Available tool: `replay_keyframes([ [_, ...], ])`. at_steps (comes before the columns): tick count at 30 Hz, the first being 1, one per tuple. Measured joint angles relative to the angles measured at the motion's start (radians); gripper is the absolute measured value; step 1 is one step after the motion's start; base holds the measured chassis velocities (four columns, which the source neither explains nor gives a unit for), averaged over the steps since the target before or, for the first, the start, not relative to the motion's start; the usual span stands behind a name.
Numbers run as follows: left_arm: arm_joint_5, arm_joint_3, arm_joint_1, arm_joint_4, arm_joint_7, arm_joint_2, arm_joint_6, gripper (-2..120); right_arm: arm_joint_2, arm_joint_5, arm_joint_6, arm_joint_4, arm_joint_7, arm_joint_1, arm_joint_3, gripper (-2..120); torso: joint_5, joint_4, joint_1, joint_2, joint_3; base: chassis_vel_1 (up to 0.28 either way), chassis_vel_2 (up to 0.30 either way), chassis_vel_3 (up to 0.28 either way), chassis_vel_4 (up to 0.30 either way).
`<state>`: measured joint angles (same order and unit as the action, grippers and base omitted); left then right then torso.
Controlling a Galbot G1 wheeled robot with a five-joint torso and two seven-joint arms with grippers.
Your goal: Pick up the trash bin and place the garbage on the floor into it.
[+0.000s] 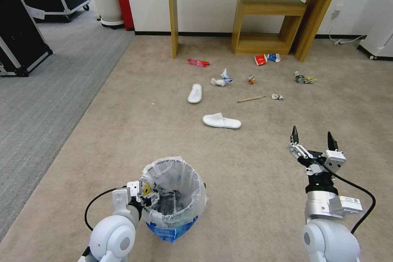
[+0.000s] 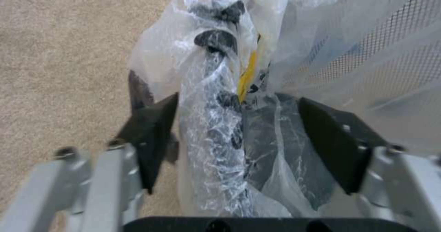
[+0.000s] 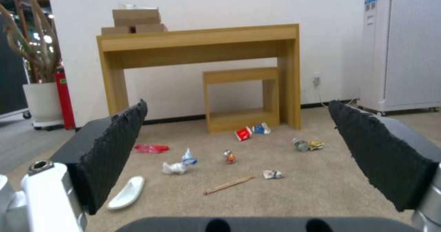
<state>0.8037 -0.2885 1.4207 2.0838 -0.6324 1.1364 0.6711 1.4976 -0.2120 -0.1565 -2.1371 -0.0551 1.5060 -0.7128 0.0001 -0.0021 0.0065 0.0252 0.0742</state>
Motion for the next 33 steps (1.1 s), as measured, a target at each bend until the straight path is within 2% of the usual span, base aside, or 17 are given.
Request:
replay_keyframes([
  [8, -0.006, 0.013, 0.003, -0.010, -0.003, -0.001, -0.005, 50, 0.000, 0.000, 0.000, 0.000, 0.000, 0.002, -0.002, 100, 0.0004, 0.0000, 0.000, 0.000, 0.000, 0.000, 0.000, 0.000, 0.000],
  [10, -0.008, 0.016, 0.005, -0.010, -0.005, 0.000, -0.005, 38, 0.000, 0.000, -0.001, 0.000, 0.000, 0.001, -0.002, 100, 0.0005, 0.0001, 0.000, 0.000, 0.000, 0.000, 0.000, 0.000, 0.000],
  [11, -0.008, 0.016, 0.005, -0.010, -0.005, 0.000, -0.005, 38, 0.000, 0.000, -0.001, 0.000, 0.000, 0.001, -0.002, 100, 0.0005, 0.0001, 0.000, 0.000, 0.000, 0.000, 0.000, 0.000, 0.000],
  [14, -0.009, 0.017, 0.006, -0.012, -0.005, -0.001, -0.006, 25, -0.001, 0.001, -0.001, 0.002, 0.000, -0.001, 0.000, 100, 0.0003, 0.0001, 0.000, 0.000, 0.000, 0.000, 0.000, 0.000, 0.000],
  [16, -0.009, 0.017, 0.006, -0.013, -0.005, -0.001, -0.006, 24, -0.001, 0.001, -0.001, 0.002, 0.000, -0.001, 0.000, 100, 0.0004, 0.0000, 0.000, 0.000, 0.000, 0.000, 0.000, 0.000, 0.000],
  [18, -0.011, 0.017, 0.008, -0.016, -0.004, -0.004, -0.007, 11, -0.001, 0.001, -0.001, 0.004, 0.000, -0.003, 0.002, 100, 0.0006, 0.0002, 0.000, 0.000, 0.000, 0.000, 0.000, 0.000, 0.000],
  [21, -0.013, 0.019, 0.008, -0.020, -0.002, -0.005, -0.007, 1, -0.002, 0.001, -0.001, 0.004, 0.000, -0.003, 0.003, 100, 0.0004, 0.0002, 0.000, 0.000, 0.000, 0.000, 0.000, 0.000, 0.000],
  [33, -0.026, 0.009, 0.021, -0.016, 0.013, 0.000, -0.011, 0, -0.007, 0.000, 0.004, 0.004, -0.008, 0.000, 0.007, 100, -0.0004, -0.0001, 0.000, 0.000, 0.000, 0.000, 0.000, 0.000, 0.000],
])
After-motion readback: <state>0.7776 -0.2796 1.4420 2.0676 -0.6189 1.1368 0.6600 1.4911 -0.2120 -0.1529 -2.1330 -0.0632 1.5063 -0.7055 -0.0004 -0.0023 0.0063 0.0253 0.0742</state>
